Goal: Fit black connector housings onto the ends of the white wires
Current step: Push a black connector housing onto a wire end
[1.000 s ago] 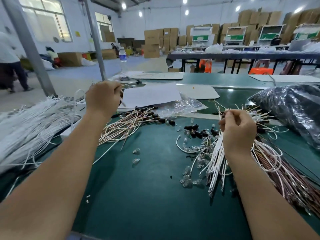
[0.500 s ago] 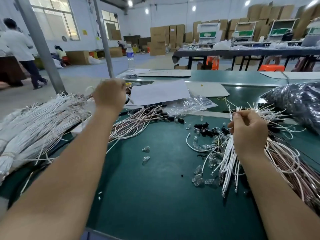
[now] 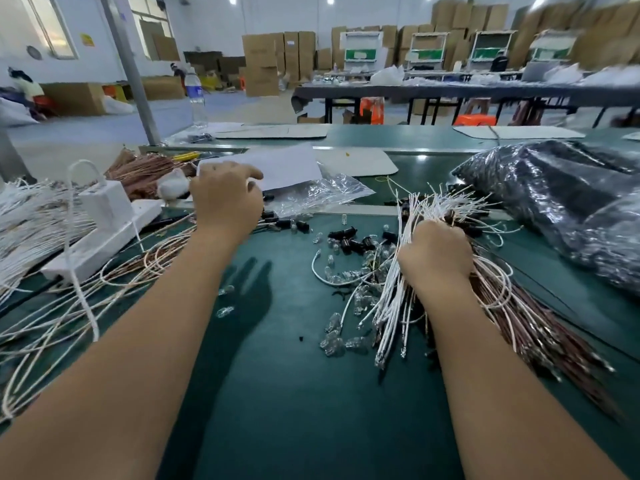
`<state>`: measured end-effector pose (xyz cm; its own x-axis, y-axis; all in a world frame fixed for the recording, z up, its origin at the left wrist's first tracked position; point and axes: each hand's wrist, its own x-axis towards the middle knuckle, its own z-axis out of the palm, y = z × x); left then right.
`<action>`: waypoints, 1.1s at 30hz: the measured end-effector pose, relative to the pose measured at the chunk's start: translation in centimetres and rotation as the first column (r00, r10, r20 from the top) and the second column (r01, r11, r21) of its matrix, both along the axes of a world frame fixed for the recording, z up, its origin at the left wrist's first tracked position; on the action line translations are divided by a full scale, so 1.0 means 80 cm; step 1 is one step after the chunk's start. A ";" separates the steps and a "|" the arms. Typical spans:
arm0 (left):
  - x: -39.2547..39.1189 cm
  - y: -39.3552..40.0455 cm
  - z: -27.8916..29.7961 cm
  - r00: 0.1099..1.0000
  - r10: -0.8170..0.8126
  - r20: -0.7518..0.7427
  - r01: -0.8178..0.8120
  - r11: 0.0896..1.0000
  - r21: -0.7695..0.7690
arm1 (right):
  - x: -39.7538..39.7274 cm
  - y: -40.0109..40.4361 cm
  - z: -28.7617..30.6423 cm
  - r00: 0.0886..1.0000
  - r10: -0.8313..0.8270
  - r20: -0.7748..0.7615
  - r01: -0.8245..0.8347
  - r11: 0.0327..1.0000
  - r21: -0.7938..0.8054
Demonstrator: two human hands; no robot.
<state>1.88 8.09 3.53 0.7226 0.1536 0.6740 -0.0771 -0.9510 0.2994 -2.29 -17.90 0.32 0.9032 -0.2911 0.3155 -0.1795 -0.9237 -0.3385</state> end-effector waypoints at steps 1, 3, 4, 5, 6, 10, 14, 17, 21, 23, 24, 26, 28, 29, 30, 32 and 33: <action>-0.002 -0.026 0.003 0.997 -0.078 -0.004 0.078 0.996 -0.040 | -0.002 0.001 0.001 1.000 0.000 -0.009 0.000 1.000 -0.007; -0.008 -0.079 0.002 0.962 -0.271 -0.043 0.259 0.949 -0.177 | -0.002 0.000 0.000 1.000 0.004 -0.022 -0.004 1.000 -0.015; -0.011 -0.103 -0.001 0.931 -0.355 -0.084 0.325 0.911 -0.253 | -0.001 0.001 -0.001 0.999 0.005 -0.034 -0.006 1.000 -0.024; -0.014 -0.125 -0.006 0.899 -0.417 -0.131 0.363 0.879 -0.308 | 0.000 0.002 -0.002 0.999 0.001 -0.051 -0.003 0.999 -0.042; -0.016 -0.143 -0.012 0.868 -0.462 -0.180 0.385 0.856 -0.344 | 0.000 0.002 -0.002 0.997 -0.008 -0.073 0.003 0.998 -0.062; -0.022 -0.180 -0.040 0.762 -0.564 -0.320 0.405 0.800 -0.443 | 0.008 0.000 -0.004 0.994 -0.034 -0.107 0.019 0.991 -0.136; -0.023 -0.175 -0.056 0.768 -0.556 -0.317 0.396 0.802 -0.446 | 0.012 -0.003 -0.010 1.000 -0.025 -0.013 0.024 0.997 -0.080; -0.023 -0.164 -0.056 0.805 -0.568 -0.171 0.449 0.771 -0.452 | 0.012 -0.005 -0.009 0.997 -0.045 0.058 0.040 0.996 0.080; -0.024 -0.159 -0.051 0.863 -0.504 -0.014 0.487 0.840 -0.239 | 0.014 -0.002 -0.006 0.959 0.080 0.273 -0.125 0.981 0.151; -0.028 -0.158 -0.045 0.868 -0.496 -0.006 0.493 0.865 -0.089 | 0.011 0.005 -0.004 0.899 0.221 0.379 -0.294 0.944 0.147; -0.029 -0.158 -0.042 0.861 -0.508 -0.005 0.508 0.861 -0.033 | 0.009 0.008 -0.003 0.856 0.284 0.431 -0.370 0.920 0.131; -0.030 -0.157 -0.038 0.818 -0.575 0.011 0.575 0.818 -0.021 | 0.004 0.012 -0.003 0.781 0.335 0.528 -0.444 0.891 0.091; -0.032 -0.153 -0.034 0.773 -0.631 0.058 0.634 0.767 -0.104 | 0.002 0.012 -0.003 0.727 0.290 0.622 -0.424 0.903 0.075; -0.033 -0.149 -0.032 0.774 -0.628 0.081 0.633 0.763 -0.131 | 0.001 0.012 -0.002 0.717 0.234 0.657 -0.382 0.920 0.089; -0.034 -0.145 -0.031 0.786 -0.609 0.103 0.618 0.774 -0.138 | 0.002 0.009 0.000 0.711 0.151 0.687 -0.324 0.937 0.130; -0.032 -0.132 -0.031 0.815 -0.564 0.136 0.580 0.800 -0.156 | 0.004 0.002 0.003 0.693 -0.044 0.719 -0.204 0.945 0.255; -0.030 -0.126 -0.032 0.829 -0.544 0.132 0.559 0.808 -0.185 | 0.004 -0.001 0.004 0.695 -0.115 0.709 -0.159 0.938 0.308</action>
<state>-0.49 -2.00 0.98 0.6812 -0.1155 0.7229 -0.5974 -0.6585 0.4577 -1.96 -18.02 0.67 0.4531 -0.4800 0.7512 0.2591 -0.7354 -0.6262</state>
